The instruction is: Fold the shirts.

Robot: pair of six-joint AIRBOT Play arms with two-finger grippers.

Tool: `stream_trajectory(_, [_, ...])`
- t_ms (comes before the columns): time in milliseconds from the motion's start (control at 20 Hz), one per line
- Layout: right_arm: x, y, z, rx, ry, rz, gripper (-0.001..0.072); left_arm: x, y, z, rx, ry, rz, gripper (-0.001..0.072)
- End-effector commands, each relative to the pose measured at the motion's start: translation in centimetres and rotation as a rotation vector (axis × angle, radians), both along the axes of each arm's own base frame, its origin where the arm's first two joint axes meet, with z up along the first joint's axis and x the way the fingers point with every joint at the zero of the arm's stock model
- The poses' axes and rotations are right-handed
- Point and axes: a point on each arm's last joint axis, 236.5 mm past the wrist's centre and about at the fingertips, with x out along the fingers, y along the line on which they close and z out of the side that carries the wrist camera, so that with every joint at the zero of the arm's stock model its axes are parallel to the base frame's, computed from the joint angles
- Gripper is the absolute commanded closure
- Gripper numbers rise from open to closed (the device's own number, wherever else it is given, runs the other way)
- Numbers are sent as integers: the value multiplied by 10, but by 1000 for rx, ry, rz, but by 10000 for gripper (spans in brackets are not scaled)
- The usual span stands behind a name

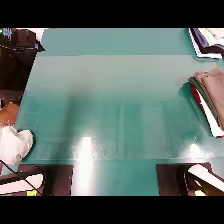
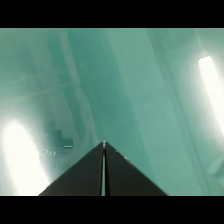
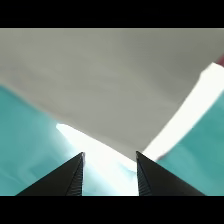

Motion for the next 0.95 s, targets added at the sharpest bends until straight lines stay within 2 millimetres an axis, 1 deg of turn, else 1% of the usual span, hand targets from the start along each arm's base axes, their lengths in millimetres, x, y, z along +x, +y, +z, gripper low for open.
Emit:
stream_trajectory(0, [59, 40, 43, 59, -280, 58, 336, 7, 0, 6, -9, -35, 13, 675])
stream_trajectory(50, [75, 59, 57, 84, -343, 101, 336, 7, 0, 6, -9, -34, 13, 675])
stream_trajectory(100, [89, 83, 68, 110, -389, 157, 336, 5, 0, 4, -8, -25, 11, 675])
stream_trajectory(150, [100, 106, 76, 127, -412, 216, 396, 2, 0, 2, -6, -10, 7, 675])
stream_trajectory(200, [106, 126, 79, 131, -417, 273, 541, 2, 0, 1, -7, -5, 10, 675])
stream_trajectory(250, [110, 146, 82, 128, -416, 331, 702, 4, 0, 3, -10, -14, 12, 675])
stream_trajectory(350, [118, 187, 90, 126, -431, 442, 698, 9, 0, 7, -17, -41, 21, 675])
stream_trajectory(450, [123, 222, 96, 128, -447, 536, 698, 14, 0, 11, -23, -66, 29, 675])
stream_trajectory(600, [126, 265, 99, 147, -453, 649, 698, 20, 1, 18, -32, -101, 41, 675])
stream_trajectory(750, [124, 294, 98, 167, -447, 728, 698, 23, 1, 21, -37, -119, 47, 675])
stream_trajectory(850, [122, 304, 98, 174, -446, 755, 698, 25, 1, 22, -39, -128, 50, 675])
stream_trajectory(900, [122, 305, 98, 175, -446, 759, 698, 25, 1, 22, -39, -128, 50, 675])
